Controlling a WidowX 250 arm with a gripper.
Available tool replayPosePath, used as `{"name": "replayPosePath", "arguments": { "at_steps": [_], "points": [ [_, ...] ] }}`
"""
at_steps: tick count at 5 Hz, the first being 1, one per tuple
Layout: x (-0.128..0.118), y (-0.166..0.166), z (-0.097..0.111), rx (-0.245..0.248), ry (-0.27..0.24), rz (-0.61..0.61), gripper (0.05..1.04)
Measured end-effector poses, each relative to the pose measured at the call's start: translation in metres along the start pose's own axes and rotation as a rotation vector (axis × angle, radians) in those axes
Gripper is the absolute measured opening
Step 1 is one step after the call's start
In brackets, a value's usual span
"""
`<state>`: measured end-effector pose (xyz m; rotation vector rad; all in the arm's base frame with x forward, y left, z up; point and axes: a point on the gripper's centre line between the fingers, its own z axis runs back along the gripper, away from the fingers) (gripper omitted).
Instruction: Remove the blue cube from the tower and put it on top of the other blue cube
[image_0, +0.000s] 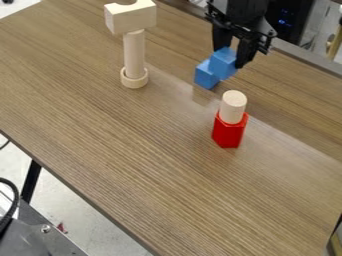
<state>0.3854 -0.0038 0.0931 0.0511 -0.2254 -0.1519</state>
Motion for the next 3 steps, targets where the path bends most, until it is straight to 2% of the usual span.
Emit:
{"name": "replayPosePath", "arguments": {
  "at_steps": [2, 3],
  "points": [
    [0.007, 0.016, -0.013, 0.014, 0.0, 0.065, 0.548],
    [0.012, 0.02, -0.018, 0.006, 0.001, 0.088, 0.548]
  ]
}}
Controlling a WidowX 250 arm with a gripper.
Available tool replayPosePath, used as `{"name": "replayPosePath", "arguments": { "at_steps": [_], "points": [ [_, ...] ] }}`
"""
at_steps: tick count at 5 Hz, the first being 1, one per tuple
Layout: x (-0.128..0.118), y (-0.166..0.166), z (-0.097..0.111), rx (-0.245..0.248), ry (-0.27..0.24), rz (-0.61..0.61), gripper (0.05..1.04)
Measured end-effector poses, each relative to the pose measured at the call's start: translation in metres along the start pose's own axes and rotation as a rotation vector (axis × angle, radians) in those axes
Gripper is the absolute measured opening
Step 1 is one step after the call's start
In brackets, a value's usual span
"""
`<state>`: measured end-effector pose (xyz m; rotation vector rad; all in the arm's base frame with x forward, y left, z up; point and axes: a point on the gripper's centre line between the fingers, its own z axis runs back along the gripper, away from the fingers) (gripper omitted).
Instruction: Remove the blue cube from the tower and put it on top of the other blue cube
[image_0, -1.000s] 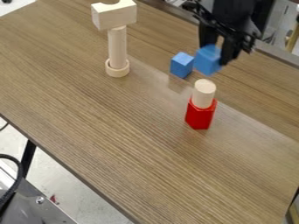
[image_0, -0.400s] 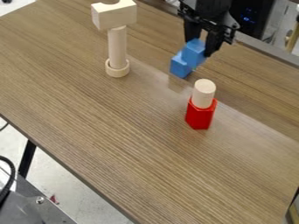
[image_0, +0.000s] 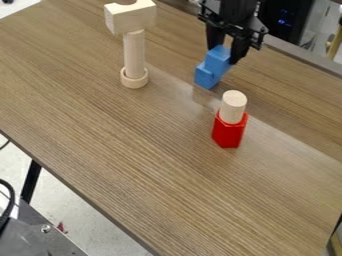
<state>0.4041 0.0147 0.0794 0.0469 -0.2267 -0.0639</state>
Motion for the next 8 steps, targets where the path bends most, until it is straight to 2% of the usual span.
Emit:
{"name": "replayPosePath", "arguments": {
  "at_steps": [3, 7, 8],
  "points": [
    [0.012, 0.016, -0.003, 0.008, -0.01, 0.048, 0.548],
    [0.01, 0.022, -0.014, 0.033, 0.009, 0.055, 0.548],
    [0.01, 0.02, -0.014, 0.032, 0.01, 0.05, 0.592]
  ]
}}
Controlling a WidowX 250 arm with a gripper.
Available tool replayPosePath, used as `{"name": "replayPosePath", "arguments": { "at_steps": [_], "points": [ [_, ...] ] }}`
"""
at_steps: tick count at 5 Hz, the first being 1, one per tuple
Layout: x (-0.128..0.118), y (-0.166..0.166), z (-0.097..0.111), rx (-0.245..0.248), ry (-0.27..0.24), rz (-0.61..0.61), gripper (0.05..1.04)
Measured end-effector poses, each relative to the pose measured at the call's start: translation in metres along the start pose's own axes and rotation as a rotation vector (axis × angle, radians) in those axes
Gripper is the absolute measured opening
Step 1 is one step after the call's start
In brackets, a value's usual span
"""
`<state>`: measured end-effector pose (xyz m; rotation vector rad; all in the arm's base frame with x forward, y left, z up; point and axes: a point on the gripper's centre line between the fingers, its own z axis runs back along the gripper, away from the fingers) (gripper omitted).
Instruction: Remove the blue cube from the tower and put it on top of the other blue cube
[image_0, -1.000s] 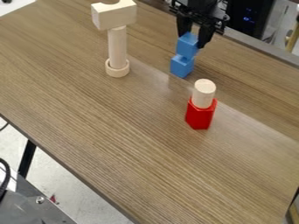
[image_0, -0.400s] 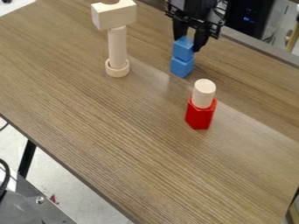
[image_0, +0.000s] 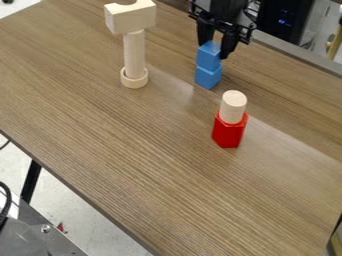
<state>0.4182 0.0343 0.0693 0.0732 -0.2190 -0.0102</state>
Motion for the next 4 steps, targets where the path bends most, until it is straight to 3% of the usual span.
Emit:
{"name": "replayPosePath", "arguments": {
  "at_steps": [1, 2, 3, 4],
  "points": [
    [-0.002, -0.001, -0.002, 0.003, 0.017, 0.002, 0.892],
    [-0.003, -0.002, -0.003, 0.002, 0.02, 0.003, 1.004],
    [-0.012, -0.004, -0.005, -0.006, 0.032, 0.0, 1.0],
    [-0.017, -0.003, 0.025, -0.005, -0.033, 0.001, 1.0]
  ]
}}
